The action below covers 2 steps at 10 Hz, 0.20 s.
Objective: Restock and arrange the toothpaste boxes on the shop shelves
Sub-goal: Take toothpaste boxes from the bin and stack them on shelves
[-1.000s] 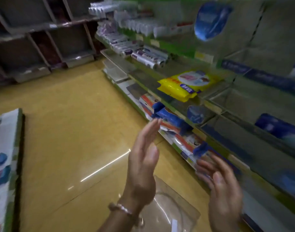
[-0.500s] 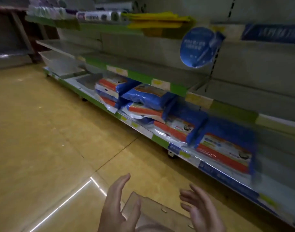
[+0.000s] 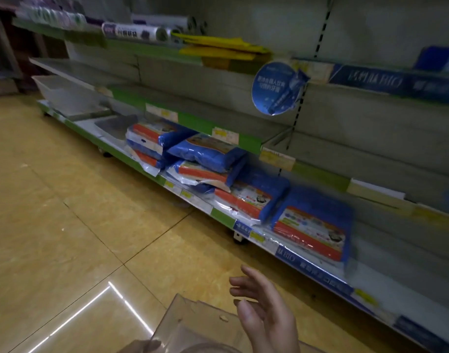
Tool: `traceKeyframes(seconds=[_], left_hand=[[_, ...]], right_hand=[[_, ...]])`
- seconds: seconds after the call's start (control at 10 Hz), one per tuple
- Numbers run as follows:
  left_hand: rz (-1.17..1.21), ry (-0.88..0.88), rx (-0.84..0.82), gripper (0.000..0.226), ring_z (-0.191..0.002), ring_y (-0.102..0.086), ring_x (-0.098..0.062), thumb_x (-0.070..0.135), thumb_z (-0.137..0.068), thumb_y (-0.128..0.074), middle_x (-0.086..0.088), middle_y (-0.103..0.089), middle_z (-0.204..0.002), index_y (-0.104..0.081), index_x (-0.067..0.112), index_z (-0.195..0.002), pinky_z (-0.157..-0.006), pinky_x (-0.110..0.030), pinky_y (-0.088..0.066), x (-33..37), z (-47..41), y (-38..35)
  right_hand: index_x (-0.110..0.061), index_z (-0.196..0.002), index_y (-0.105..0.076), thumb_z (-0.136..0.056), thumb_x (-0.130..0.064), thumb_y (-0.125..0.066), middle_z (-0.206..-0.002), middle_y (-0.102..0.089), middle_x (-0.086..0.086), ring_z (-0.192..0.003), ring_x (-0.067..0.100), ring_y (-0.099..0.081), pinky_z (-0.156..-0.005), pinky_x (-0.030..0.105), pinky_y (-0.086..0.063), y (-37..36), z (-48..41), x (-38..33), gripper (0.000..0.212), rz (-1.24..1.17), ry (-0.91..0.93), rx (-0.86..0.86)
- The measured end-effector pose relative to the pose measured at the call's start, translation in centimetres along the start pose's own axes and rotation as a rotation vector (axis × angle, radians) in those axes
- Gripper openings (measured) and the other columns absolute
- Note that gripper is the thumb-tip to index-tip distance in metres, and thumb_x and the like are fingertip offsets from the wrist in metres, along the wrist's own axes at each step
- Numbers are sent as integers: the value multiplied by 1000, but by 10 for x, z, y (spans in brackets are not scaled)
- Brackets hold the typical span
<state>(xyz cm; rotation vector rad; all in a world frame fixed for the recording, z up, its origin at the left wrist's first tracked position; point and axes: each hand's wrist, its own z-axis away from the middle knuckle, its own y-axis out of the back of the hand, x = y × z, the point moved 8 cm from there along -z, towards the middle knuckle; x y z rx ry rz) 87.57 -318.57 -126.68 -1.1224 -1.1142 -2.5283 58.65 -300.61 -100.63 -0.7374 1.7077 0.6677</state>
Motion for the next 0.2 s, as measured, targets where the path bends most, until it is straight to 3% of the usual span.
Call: traceKeyframes(seconds=[0.1, 0.2], left_hand=[[30, -20, -1, 64, -99, -64, -18, 25, -75, -68, 6, -63, -124, -47, 44, -132, -83, -25, -53, -8, -68, -51], [163, -121, -45, 63, -85, -66, -20, 26, -69, -71, 8, -68, -113, -52, 47, -125, -73, -30, -57, 102, -55, -2]], right_hand=[[-54, -106, -61, -50, -84, -62, -103, -72, -10, -94, 14, -69, -77, 24, -55, 9, -8, -57, 64, -49, 98, -31], [-43, -111, -64, -56, -78, -65, -106, -72, 1, -93, 20, -70, -79, 31, -56, 28, -20, -135, 65, -136, 180, 35]])
